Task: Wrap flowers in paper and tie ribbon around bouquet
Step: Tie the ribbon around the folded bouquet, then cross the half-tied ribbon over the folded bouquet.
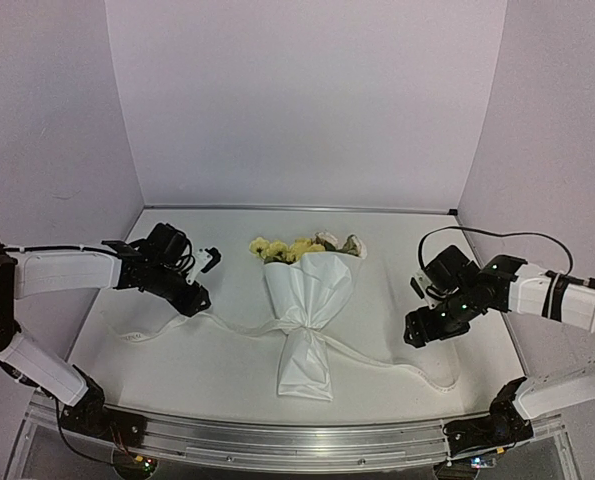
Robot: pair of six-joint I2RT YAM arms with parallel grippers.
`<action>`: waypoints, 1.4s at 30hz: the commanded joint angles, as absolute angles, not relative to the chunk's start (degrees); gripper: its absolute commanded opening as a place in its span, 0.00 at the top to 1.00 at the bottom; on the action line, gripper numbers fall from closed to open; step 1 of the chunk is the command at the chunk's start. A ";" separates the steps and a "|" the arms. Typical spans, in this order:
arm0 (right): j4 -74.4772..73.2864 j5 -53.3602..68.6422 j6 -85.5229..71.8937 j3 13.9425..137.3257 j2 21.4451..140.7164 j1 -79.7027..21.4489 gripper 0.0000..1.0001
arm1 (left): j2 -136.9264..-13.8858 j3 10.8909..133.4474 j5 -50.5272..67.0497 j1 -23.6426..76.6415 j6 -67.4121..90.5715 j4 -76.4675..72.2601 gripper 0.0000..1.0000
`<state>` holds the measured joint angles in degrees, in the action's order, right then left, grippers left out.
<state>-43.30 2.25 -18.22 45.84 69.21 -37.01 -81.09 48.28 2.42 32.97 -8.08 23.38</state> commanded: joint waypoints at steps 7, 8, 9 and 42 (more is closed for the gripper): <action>-39.75 3.49 -19.68 43.25 68.00 -36.20 0.22 | -88.52 46.50 -4.39 34.03 -17.62 15.87 0.54; -39.40 3.74 -19.86 43.13 68.21 -36.15 0.22 | -88.90 46.51 -4.98 34.02 -17.85 15.61 0.54; -39.08 3.99 -20.04 43.04 68.45 -36.13 0.22 | -89.35 46.60 -5.28 34.03 -18.03 15.48 0.54; -36.20 4.84 -22.86 41.87 68.77 -34.96 0.26 | -87.77 48.77 -2.50 37.04 -15.27 11.85 1.00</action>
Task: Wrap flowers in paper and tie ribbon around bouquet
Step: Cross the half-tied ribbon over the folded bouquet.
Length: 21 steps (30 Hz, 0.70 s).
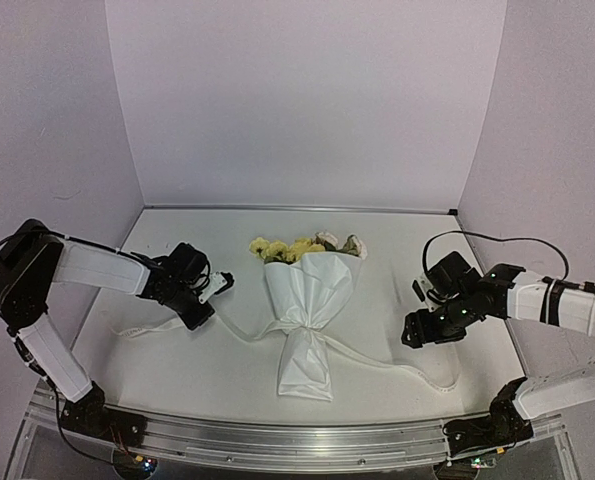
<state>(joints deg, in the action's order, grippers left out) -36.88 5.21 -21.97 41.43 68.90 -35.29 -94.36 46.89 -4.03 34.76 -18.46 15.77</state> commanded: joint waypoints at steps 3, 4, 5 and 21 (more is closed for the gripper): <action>-36.21 5.11 -23.18 42.51 69.34 -34.90 0.26 | -79.71 47.37 2.20 38.52 -12.29 9.54 1.00; -36.21 5.63 -23.25 42.87 69.68 -34.91 0.26 | -76.92 46.54 4.52 38.99 -11.51 8.54 1.00; -36.21 6.55 -23.19 43.39 70.09 -34.90 0.26 | -74.17 45.66 6.56 39.46 -10.49 7.56 1.00; -12.21 11.87 -16.25 58.24 87.05 -48.91 0.29 | -65.22 43.46 13.64 42.00 -9.95 4.31 1.00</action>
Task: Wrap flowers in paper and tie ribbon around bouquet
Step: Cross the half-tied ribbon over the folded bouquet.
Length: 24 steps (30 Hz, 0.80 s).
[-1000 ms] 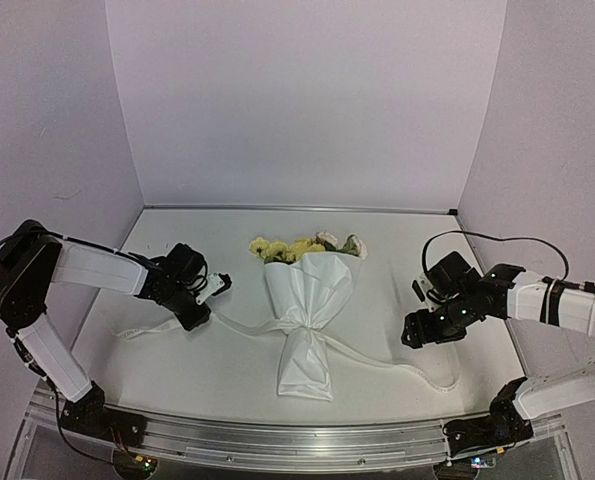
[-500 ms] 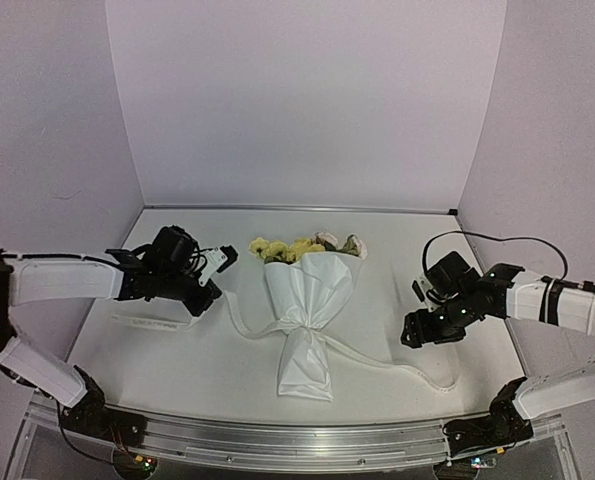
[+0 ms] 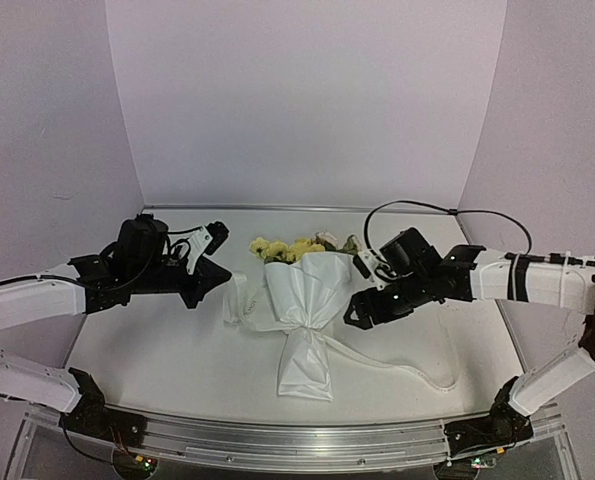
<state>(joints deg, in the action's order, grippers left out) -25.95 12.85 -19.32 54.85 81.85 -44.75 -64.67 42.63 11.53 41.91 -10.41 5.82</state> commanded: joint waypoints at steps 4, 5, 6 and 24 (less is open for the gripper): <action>-1.27 10.57 -15.36 62.98 94.54 -53.42 0.31 | -65.44 44.65 13.46 42.00 -8.12 4.31 1.00; -0.15 9.75 -14.51 64.46 96.25 -54.77 0.31 | -65.36 44.92 13.42 42.01 -7.58 4.52 1.00; 1.40 9.19 -13.27 65.60 97.80 -55.74 0.30 | -65.20 45.09 13.32 42.01 -7.08 4.65 1.00; 9.15 1.82 -8.70 80.87 113.42 -63.59 0.25 | -63.35 47.77 15.44 41.96 -4.68 9.06 1.00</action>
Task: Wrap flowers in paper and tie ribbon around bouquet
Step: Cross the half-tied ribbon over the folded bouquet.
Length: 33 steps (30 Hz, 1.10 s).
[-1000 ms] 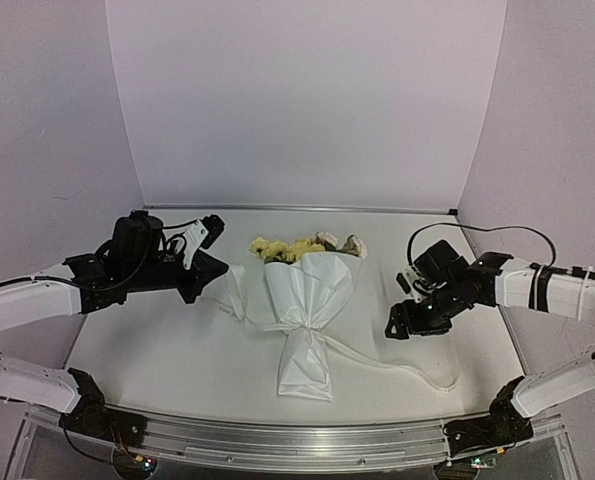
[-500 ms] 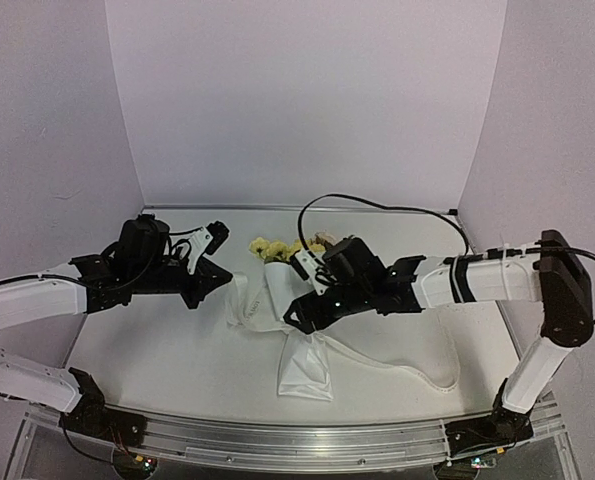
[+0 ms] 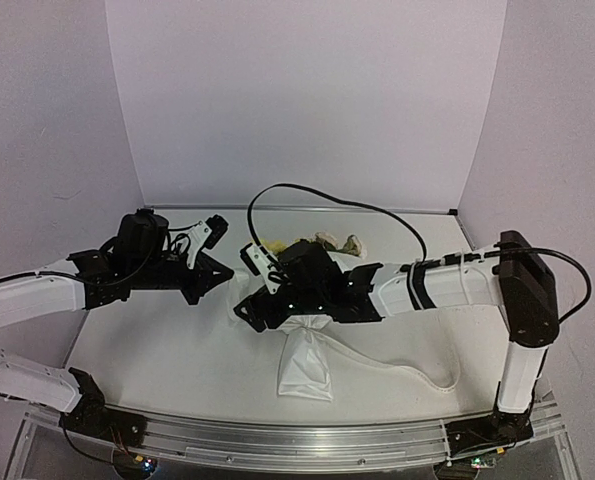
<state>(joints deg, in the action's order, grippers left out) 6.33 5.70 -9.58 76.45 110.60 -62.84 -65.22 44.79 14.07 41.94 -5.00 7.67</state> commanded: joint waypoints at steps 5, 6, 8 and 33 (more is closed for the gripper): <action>9.10 -2.83 -9.94 83.05 115.83 -63.75 0.43 | -62.31 47.83 14.24 41.99 -4.46 10.14 1.00; 9.07 -3.69 -10.28 82.75 115.44 -63.77 0.50 | -62.07 47.66 13.76 42.02 -4.22 10.25 1.00; 8.76 -5.15 -10.53 81.36 114.12 -63.81 0.68 | -61.57 47.04 13.32 42.01 -3.71 10.23 1.00; -8.43 -12.37 -13.44 52.76 86.20 -64.83 1.00 | -81.36 47.93 15.72 54.32 -7.12 -4.32 0.98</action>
<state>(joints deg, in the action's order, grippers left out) -6.45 -8.59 -11.41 55.65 90.39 -64.45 -77.00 43.11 16.71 53.00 -3.14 -0.53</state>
